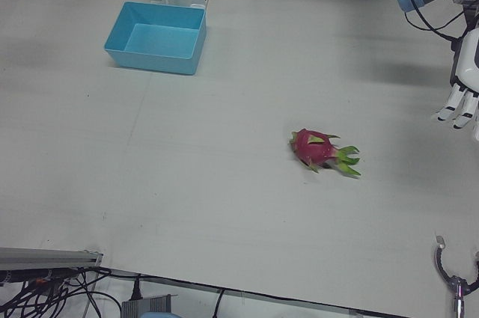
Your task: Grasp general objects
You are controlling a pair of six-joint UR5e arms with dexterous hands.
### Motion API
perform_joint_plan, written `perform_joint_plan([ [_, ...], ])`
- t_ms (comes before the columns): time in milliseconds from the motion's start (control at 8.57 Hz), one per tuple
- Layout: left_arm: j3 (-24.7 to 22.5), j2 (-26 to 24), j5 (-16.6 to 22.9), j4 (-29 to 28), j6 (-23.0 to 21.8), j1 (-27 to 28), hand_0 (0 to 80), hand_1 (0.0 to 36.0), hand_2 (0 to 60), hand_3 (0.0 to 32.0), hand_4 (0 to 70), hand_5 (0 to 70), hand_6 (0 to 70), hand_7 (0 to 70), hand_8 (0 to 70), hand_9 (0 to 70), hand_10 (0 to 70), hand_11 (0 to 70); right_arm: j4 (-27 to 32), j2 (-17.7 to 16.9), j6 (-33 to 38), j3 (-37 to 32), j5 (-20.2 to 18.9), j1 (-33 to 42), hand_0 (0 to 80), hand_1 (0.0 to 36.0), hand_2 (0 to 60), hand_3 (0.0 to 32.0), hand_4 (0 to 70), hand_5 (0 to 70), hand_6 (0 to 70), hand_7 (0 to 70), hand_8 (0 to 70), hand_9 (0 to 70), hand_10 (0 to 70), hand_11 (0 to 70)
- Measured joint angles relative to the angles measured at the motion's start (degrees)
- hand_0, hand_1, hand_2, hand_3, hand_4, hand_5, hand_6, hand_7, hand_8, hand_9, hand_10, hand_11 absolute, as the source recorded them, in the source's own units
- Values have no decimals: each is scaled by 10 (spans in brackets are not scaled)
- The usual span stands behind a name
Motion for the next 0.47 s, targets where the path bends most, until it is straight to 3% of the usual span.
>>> perform_joint_plan([
  [117,-2,-6,-4,10,11,9,800,360,600,0,56,700,57,528,1,91,0,0,0,0,0,0,0,0,0,0,0,0,0,0,0,0,0,0,0,0],
  [233,-6,-8,-10,21,19,25,30,191,600,0,149,700,61,501,2,86,0,0,0,0,0,0,0,0,0,0,0,0,0,0,0,0,0,0,0,0],
  [350,-10,-8,-15,29,24,39,101,0,19,0,226,700,80,485,6,83,0,0,0,0,0,0,0,1,0,0,0,0,0,0,0,0,0,0,0,0],
  [467,-12,-8,-17,33,26,48,21,205,600,0,245,700,83,469,6,79,0,0,0,0,0,0,0,1,0,0,0,0,0,0,0,0,0,0,0,0],
])
